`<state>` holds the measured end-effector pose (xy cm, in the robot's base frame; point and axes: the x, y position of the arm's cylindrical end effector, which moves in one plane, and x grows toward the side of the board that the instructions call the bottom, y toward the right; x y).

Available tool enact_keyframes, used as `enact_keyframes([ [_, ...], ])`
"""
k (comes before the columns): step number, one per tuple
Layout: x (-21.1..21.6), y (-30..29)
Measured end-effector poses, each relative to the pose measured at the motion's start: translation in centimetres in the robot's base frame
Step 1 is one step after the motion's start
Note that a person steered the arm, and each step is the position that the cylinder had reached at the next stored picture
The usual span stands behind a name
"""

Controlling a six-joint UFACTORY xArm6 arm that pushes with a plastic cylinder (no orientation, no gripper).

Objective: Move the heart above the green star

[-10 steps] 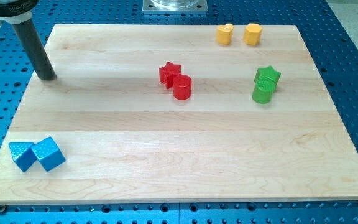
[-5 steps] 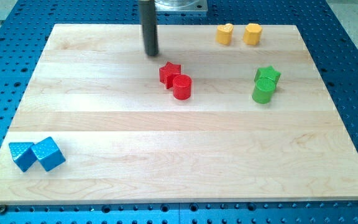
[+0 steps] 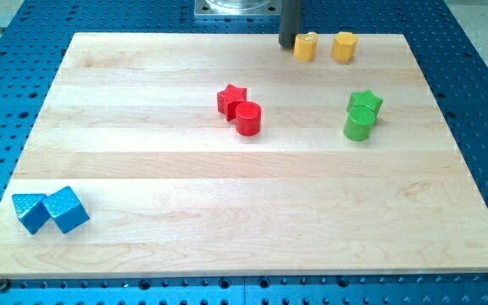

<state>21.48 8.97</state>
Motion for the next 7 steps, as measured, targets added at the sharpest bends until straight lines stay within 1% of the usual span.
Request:
enact_keyframes([
  [2,3.5,0.9],
  [3,0.6,2.1],
  [4,-0.6,3.8],
  [5,0.7,3.9],
  [6,4.6,2.5],
  [7,7.6,2.7],
])
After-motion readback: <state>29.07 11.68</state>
